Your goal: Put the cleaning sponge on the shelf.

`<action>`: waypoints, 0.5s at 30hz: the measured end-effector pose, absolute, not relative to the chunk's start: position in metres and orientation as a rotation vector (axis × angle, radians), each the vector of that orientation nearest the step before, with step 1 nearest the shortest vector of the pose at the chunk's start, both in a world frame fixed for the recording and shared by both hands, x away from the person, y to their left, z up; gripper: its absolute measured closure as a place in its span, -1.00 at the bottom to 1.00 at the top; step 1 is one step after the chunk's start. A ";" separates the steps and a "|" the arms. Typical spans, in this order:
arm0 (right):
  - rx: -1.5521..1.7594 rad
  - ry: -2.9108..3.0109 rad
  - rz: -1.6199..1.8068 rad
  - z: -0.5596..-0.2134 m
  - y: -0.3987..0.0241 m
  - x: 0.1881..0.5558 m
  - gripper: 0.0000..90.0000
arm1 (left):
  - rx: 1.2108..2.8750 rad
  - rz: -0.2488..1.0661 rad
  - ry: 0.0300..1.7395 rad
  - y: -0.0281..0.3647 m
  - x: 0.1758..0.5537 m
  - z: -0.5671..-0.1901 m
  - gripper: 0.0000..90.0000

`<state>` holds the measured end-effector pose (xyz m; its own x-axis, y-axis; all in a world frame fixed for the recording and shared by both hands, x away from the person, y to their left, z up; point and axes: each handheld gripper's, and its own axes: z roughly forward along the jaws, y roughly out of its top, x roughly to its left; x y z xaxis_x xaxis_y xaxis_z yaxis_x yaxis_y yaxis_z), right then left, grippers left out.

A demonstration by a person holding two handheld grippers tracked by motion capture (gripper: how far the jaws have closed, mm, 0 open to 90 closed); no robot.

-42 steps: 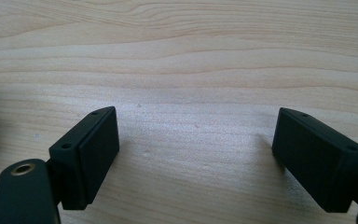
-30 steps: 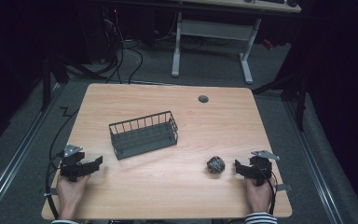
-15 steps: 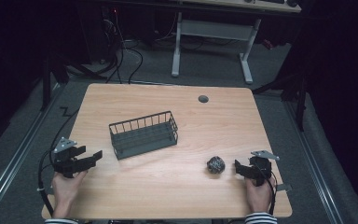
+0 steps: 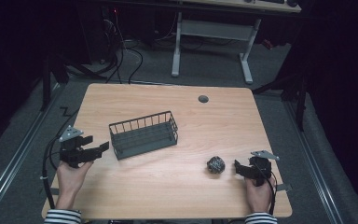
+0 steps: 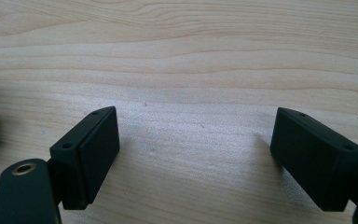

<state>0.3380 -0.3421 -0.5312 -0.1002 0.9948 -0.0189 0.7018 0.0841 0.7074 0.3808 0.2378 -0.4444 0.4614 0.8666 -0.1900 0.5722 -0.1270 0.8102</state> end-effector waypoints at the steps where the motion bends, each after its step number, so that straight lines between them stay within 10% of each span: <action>1: 1.668 1.859 0.752 -0.531 -0.342 0.338 -0.66 | 1.817 0.414 1.220 0.238 0.381 -0.444 -0.43; 15: 1.666 1.866 0.753 -0.531 -0.342 0.338 -0.66 | 1.847 0.400 1.245 0.219 0.405 -0.445 -0.45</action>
<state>0.3378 -0.3419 -0.5310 -0.1053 0.9943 -0.0178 0.7032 0.0871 0.7056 0.4051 0.2191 -0.4452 0.4534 0.8714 -0.1871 0.5995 -0.1428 0.7875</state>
